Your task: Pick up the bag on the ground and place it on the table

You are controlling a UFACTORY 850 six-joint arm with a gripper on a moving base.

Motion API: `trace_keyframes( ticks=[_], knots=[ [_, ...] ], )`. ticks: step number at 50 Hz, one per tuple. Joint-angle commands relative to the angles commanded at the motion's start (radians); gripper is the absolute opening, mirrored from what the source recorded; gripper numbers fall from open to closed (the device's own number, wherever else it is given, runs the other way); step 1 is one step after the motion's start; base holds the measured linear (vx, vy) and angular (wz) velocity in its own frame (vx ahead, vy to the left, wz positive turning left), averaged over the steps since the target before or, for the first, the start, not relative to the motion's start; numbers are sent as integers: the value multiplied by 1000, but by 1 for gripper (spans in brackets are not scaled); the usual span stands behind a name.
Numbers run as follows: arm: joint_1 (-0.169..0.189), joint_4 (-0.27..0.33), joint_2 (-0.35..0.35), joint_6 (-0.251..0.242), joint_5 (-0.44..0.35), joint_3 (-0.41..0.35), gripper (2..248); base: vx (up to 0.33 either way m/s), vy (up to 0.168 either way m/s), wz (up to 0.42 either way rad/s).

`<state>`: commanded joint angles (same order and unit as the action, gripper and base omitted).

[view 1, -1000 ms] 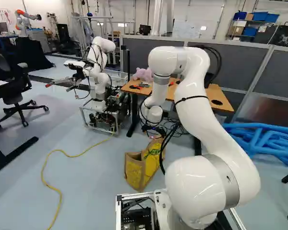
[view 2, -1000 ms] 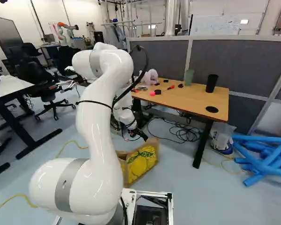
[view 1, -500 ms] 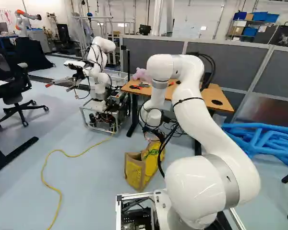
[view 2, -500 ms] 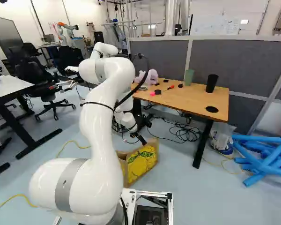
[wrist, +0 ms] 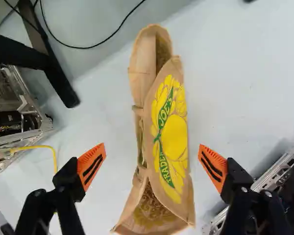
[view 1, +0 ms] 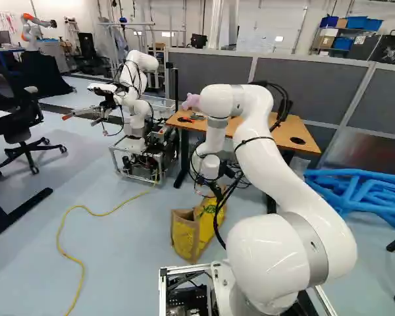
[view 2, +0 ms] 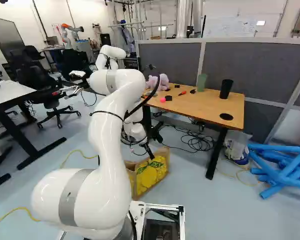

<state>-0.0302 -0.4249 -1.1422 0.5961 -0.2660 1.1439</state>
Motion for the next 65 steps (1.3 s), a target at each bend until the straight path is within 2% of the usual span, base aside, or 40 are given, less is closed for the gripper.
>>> trace_keyframes(
  ticks=[12,65],
  knots=[
    [0,0,-45,13,0,35,247,0,0,0],
    [0,0,-248,13,0,213,247,0,0,0]
  ],
)
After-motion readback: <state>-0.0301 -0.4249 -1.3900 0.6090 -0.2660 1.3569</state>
